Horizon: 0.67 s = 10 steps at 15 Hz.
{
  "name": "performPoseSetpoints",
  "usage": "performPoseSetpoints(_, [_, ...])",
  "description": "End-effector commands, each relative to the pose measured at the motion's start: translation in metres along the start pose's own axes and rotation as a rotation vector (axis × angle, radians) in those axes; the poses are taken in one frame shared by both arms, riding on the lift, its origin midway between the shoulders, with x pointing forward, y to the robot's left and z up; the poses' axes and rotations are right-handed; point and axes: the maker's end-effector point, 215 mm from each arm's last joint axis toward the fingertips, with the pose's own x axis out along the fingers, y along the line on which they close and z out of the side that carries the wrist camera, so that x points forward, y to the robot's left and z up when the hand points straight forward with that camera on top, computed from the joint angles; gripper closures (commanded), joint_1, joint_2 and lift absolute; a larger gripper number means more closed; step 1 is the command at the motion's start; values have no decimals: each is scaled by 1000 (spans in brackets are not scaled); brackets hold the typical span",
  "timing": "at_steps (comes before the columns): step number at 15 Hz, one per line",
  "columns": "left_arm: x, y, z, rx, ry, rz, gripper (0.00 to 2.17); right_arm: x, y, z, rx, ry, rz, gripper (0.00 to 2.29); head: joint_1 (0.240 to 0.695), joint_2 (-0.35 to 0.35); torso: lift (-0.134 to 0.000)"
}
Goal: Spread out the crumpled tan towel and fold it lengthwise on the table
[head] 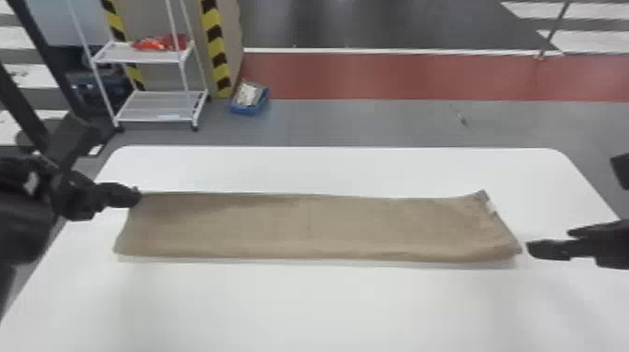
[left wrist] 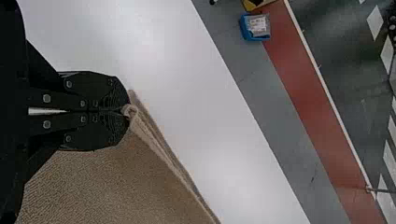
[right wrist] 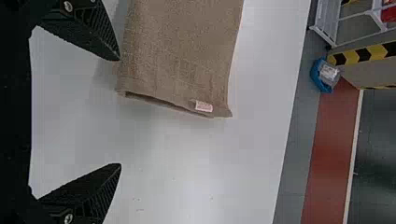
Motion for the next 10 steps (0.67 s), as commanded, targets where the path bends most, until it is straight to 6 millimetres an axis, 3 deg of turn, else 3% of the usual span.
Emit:
performPoseSetpoints(1, [1,1,-8,-12,2,13,-2,-5,-7,-4,28,-10,-4,83,695,-3,-124])
performPoseSetpoints(7, [-10,4,-2,-54,-54,24,33,-10,-18,-4,78,-37,-19,83,695,-8,-124])
performPoseSetpoints(10, [-17,1,-7,-66,-68,20,33,-16,-29,7,103,-74,-41,83,695,-20,-124])
